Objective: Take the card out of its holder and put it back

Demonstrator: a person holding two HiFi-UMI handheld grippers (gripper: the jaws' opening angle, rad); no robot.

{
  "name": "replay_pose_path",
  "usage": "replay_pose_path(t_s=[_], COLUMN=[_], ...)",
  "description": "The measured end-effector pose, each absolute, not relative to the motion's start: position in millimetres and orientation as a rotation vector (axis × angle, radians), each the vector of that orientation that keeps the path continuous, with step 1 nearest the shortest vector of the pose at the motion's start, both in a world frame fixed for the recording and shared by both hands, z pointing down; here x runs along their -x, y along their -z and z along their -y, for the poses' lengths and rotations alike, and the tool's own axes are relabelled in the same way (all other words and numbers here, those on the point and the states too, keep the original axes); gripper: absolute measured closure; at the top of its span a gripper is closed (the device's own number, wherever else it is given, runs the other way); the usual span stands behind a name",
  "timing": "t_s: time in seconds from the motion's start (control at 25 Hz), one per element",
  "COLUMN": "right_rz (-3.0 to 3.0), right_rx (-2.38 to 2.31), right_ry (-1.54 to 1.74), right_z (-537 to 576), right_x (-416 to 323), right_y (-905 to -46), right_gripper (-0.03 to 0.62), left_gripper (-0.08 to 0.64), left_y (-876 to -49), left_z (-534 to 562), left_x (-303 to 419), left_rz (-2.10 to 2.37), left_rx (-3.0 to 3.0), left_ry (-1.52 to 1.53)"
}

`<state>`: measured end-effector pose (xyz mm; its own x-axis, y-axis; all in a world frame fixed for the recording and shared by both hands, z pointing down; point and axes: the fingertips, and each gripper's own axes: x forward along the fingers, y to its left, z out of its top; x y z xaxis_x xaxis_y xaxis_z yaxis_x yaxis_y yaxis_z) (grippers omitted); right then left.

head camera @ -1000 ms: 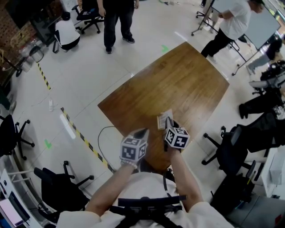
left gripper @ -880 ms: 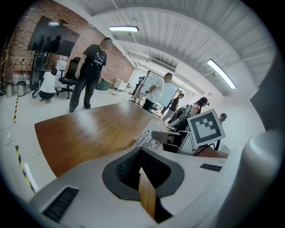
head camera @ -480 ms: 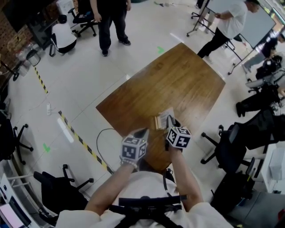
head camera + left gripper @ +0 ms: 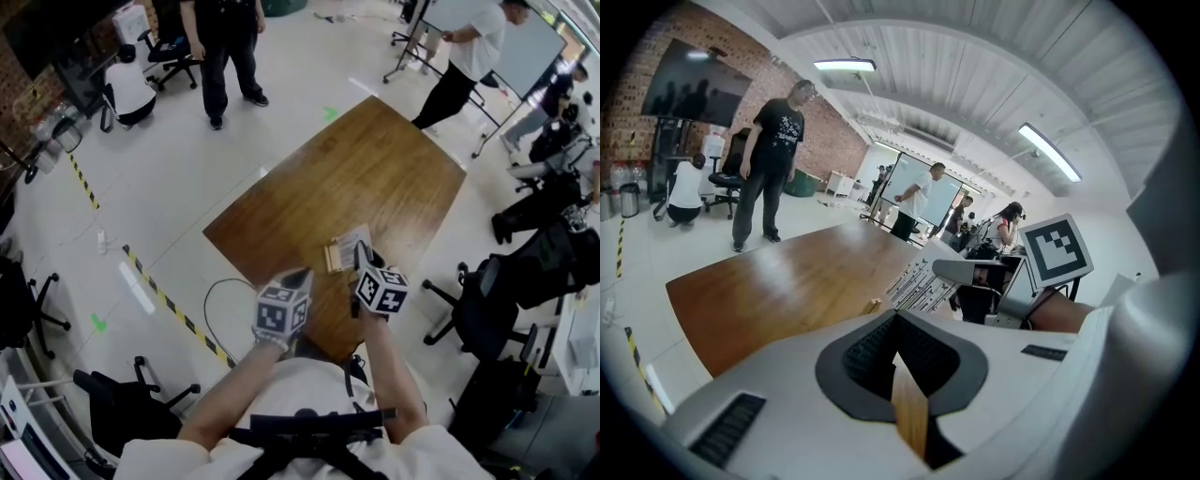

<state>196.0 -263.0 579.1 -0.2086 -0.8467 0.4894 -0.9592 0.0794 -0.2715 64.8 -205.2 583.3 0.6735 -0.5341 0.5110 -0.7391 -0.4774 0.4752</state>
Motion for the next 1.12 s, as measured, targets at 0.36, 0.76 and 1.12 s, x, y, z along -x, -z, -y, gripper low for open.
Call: replay_pose_path(t_s=[0.36, 0.76, 1.12], right_rz=[2.203, 2.214, 2.183], right_rx=[-1.876, -1.917, -1.995], right_ry=[-0.777, -0.829, -0.898], right_z=[228, 151, 130], right_x=[-193, -180, -195], right_y=[-540, -530, -533], right_gripper=[0.571, 0.571, 0.571], left_gripper=[0.563, 0.563, 0.563], left_y=[-569, -565, -553], left_z=[188, 170, 161], left_x=[-54, -44, -55], left_rz=[0.969, 0.965, 0.925], left_rx=[-2.247, -2.267, -2.314], left_ry=[-0.383, -0.369, -0.353])
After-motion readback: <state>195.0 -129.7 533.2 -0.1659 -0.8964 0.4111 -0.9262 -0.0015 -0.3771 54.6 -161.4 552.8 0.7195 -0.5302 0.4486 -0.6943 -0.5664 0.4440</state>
